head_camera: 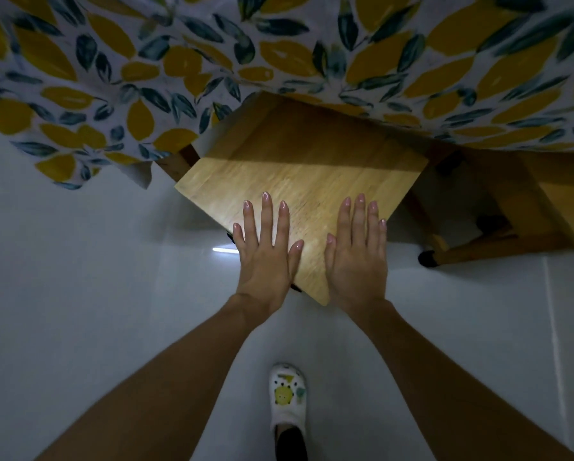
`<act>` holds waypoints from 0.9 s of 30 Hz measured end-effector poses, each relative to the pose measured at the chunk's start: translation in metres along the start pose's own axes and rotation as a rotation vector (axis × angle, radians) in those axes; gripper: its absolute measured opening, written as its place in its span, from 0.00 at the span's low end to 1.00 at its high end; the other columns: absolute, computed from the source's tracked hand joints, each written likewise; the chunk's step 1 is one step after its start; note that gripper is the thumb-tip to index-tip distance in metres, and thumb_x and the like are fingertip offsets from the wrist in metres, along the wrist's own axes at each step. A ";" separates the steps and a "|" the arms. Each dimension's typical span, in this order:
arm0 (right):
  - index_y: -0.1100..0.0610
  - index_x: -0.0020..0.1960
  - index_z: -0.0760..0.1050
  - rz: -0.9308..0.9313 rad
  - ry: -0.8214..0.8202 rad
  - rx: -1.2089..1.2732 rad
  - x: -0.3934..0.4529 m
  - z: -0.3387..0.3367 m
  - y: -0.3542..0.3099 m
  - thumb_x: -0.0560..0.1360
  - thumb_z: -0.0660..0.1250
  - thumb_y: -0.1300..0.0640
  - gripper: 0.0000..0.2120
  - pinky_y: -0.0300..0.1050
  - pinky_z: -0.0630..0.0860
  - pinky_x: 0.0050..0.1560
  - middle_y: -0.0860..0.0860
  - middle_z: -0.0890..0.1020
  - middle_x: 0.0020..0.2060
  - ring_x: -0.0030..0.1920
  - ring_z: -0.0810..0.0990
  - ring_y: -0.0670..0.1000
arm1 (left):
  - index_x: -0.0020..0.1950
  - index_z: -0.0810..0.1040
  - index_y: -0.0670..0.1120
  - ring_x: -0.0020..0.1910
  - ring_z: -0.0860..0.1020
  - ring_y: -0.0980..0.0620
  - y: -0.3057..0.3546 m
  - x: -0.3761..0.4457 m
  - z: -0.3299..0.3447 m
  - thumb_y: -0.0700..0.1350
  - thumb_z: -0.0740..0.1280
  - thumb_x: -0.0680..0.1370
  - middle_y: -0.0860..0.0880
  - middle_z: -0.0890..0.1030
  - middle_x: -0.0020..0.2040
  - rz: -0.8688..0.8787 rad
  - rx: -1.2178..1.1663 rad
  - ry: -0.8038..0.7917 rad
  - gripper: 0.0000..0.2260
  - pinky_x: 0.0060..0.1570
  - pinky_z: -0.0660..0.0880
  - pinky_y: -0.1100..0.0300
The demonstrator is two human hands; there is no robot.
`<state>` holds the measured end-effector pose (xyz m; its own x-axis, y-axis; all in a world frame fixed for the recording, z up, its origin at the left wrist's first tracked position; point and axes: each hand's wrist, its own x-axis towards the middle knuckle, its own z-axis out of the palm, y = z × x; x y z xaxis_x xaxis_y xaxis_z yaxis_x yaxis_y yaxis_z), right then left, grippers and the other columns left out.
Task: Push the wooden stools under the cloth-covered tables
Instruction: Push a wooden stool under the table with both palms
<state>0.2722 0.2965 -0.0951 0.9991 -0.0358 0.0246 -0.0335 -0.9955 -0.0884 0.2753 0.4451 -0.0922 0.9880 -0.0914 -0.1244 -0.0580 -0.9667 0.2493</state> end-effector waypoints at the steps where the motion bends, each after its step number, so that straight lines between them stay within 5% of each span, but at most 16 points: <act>1: 0.61 0.79 0.50 0.001 0.002 0.003 0.007 0.001 -0.001 0.83 0.44 0.49 0.28 0.58 0.52 0.76 0.60 0.54 0.78 0.78 0.51 0.60 | 0.78 0.48 0.46 0.76 0.40 0.39 -0.001 0.007 -0.001 0.57 0.45 0.81 0.42 0.45 0.79 0.005 0.000 -0.008 0.28 0.70 0.37 0.42; 10: 0.62 0.78 0.53 0.020 0.044 0.064 0.048 0.005 -0.009 0.83 0.47 0.50 0.27 0.57 0.48 0.77 0.60 0.56 0.77 0.78 0.51 0.60 | 0.78 0.45 0.47 0.76 0.38 0.39 -0.010 0.054 -0.017 0.61 0.33 0.77 0.42 0.42 0.78 0.031 -0.001 -0.039 0.32 0.69 0.35 0.43; 20: 0.60 0.79 0.48 0.036 -0.103 0.086 0.055 -0.010 -0.012 0.82 0.45 0.47 0.29 0.57 0.46 0.77 0.59 0.52 0.79 0.79 0.47 0.59 | 0.77 0.37 0.46 0.71 0.27 0.48 -0.019 0.058 -0.047 0.56 0.45 0.82 0.45 0.32 0.76 0.066 -0.152 -0.262 0.28 0.69 0.31 0.50; 23: 0.58 0.79 0.45 0.019 -0.254 0.129 0.060 -0.043 -0.016 0.82 0.45 0.43 0.31 0.56 0.43 0.77 0.57 0.48 0.79 0.78 0.42 0.58 | 0.77 0.41 0.42 0.74 0.32 0.50 -0.020 0.044 -0.077 0.52 0.46 0.83 0.44 0.37 0.78 -0.008 -0.285 -0.216 0.26 0.71 0.33 0.54; 27: 0.54 0.79 0.52 -0.127 -0.214 0.210 0.058 -0.114 -0.041 0.81 0.46 0.43 0.29 0.54 0.42 0.77 0.54 0.52 0.79 0.79 0.43 0.57 | 0.76 0.54 0.39 0.78 0.45 0.46 -0.019 0.015 -0.128 0.48 0.45 0.83 0.42 0.51 0.78 -0.243 -0.352 -0.089 0.23 0.76 0.41 0.51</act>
<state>0.3288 0.3256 0.0233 0.9786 0.1295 -0.1597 0.0764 -0.9502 -0.3020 0.3095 0.4930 0.0245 0.9499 0.0938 -0.2982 0.2424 -0.8235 0.5129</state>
